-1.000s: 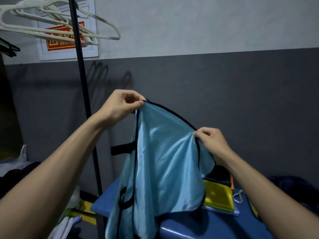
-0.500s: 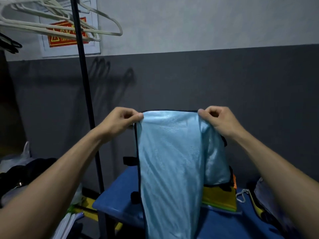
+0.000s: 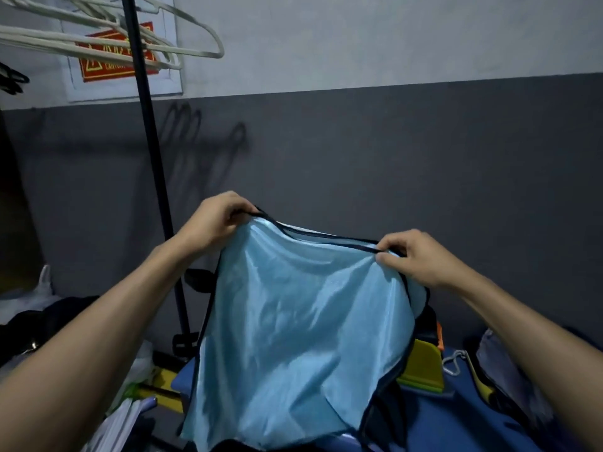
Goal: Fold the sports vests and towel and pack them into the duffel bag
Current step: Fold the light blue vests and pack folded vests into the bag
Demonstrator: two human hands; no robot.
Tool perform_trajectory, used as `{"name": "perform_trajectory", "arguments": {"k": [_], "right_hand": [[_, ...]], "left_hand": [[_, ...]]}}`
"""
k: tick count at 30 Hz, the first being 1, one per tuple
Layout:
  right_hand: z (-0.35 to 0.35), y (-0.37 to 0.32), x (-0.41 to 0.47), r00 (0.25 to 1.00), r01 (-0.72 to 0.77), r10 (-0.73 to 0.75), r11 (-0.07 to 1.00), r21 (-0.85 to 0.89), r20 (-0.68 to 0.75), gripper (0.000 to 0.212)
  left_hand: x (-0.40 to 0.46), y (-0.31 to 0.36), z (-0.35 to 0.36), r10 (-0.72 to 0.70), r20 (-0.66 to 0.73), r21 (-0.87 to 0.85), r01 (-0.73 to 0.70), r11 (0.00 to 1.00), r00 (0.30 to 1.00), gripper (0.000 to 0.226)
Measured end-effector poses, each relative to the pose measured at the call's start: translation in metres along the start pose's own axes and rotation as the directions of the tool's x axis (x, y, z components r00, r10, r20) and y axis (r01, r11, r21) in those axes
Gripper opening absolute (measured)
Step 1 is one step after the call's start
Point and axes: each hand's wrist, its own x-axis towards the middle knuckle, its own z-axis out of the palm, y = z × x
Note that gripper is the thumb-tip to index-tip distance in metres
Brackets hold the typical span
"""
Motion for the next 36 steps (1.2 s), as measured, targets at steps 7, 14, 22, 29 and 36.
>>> {"name": "perform_trajectory", "arguments": {"k": [7,14,22,29,36], "right_hand": [[-0.005,0.000,0.000,0.999,-0.005,0.002,0.998,0.062,0.041,0.020],[0.010,0.014,-0.018,0.987,-0.001,0.014,0.997,-0.080,0.157,0.019],[-0.018,0.028,-0.012,0.968,-0.100,0.163,0.947,0.307,-0.189,0.016],[-0.055,0.024,-0.009,0.937,-0.051,0.196,0.896,0.441,-0.289,0.007],[-0.064,0.027,-0.017,0.973,-0.113,0.163,0.953,0.280,-0.163,0.012]], "left_hand": [[-0.005,-0.011,0.005,-0.203,-0.057,-0.144,0.193,0.971,0.978,0.010],[0.006,-0.012,-0.008,-0.377,-0.254,-0.393,0.261,0.882,0.891,0.008],[-0.008,-0.012,-0.029,-0.362,-0.091,-0.476,0.279,0.834,0.928,0.011],[-0.017,0.006,-0.060,-0.306,0.148,-0.768,0.304,0.564,0.941,0.008],[-0.018,0.007,-0.094,-0.150,0.430,-0.324,0.307,0.895,0.891,0.043]]}}
